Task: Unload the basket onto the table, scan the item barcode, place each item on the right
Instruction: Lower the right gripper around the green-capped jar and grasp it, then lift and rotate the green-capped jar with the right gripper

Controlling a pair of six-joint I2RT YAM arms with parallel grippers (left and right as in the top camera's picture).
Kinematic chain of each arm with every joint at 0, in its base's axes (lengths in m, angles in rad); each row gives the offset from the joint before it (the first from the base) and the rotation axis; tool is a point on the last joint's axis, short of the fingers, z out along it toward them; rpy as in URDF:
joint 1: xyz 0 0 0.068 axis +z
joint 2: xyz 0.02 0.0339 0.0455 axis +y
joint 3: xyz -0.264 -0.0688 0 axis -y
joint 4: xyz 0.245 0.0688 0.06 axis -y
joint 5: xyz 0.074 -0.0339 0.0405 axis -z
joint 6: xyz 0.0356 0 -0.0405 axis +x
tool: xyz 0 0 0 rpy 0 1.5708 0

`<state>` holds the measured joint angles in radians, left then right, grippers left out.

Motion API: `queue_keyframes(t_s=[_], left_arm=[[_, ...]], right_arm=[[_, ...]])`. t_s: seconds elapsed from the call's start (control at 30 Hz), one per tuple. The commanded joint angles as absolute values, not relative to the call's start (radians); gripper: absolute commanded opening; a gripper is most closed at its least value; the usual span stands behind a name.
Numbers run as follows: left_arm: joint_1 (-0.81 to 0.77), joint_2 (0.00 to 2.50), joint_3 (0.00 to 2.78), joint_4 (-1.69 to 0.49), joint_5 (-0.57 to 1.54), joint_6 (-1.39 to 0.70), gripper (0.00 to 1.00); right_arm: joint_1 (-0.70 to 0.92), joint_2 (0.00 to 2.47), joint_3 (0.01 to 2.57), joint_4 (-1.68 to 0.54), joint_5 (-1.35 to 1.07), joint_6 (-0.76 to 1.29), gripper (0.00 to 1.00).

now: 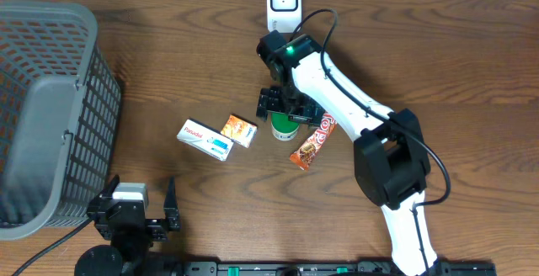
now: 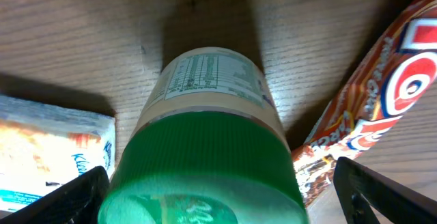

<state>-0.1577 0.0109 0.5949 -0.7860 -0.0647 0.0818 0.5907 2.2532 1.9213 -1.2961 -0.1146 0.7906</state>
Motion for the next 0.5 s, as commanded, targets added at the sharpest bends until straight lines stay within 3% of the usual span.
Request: queue_keyframes(t_s=[0.0,0.47], left_arm=[[-0.154,0.004,0.593,-0.785,-0.056,0.08,0.93],[-0.154,0.004,0.593,-0.785,-0.056,0.08,0.93]], right_arm=[[0.597,2.301,1.914,-1.297,-0.142,0.859,0.98],[0.611,2.31,1.914,-1.264,-0.14,0.95,0.96]])
